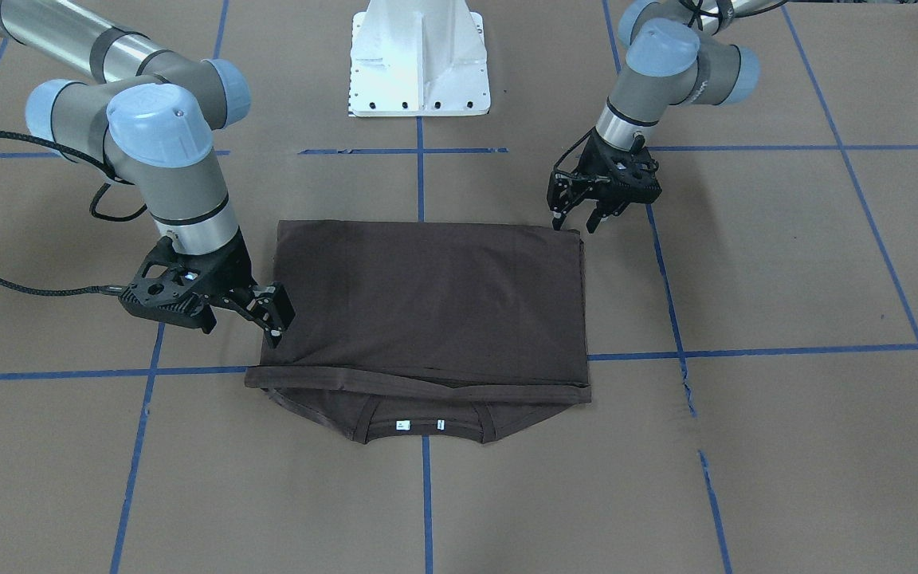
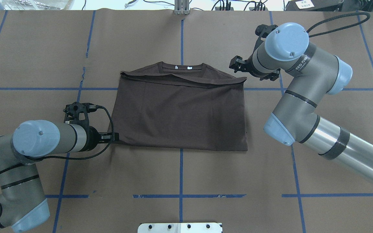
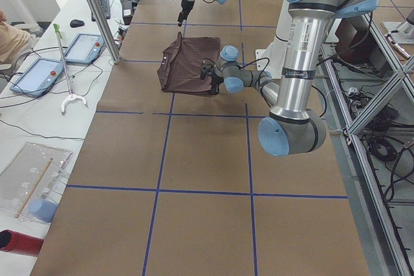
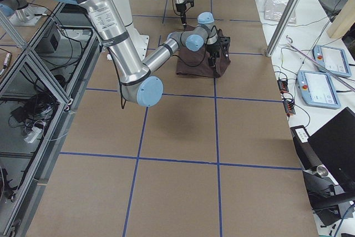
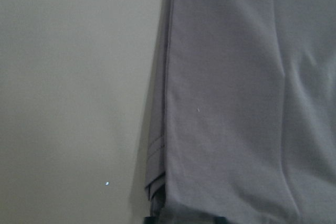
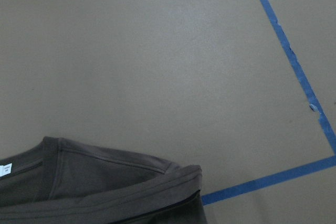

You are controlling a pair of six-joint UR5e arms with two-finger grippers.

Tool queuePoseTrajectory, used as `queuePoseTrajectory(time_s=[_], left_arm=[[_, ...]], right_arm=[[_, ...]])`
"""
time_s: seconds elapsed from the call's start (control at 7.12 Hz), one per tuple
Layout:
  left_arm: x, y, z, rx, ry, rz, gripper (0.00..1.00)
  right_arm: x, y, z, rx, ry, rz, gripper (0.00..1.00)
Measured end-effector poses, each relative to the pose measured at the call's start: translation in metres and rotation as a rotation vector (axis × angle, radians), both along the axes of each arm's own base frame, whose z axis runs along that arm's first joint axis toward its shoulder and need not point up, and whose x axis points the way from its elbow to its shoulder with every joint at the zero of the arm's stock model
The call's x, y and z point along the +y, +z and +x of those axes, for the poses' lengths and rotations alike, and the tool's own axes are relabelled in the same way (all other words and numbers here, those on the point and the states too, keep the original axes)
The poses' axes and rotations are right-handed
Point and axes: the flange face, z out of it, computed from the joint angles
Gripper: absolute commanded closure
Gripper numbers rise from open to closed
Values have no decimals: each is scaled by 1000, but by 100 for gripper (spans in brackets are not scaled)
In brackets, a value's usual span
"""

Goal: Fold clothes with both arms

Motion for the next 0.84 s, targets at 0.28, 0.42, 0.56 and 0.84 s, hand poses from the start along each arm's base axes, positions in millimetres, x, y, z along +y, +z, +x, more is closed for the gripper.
queuePoseTrajectory(time_s=[0.28,0.42,0.56,0.84], left_arm=[[-11,2,0,-5,-21,-9,43],[-16,0,9,-3,-27,-17,44],[-22,-2,20,1,-32,-29,44],[-25,-7,25,8,-32,-35,46]], right_arm=[[0,0,0,0,1,1,0],[0,0,0,1,1,1,0],[0,1,0,2,0,0,0],[0,3,1,4,0,-2,0]])
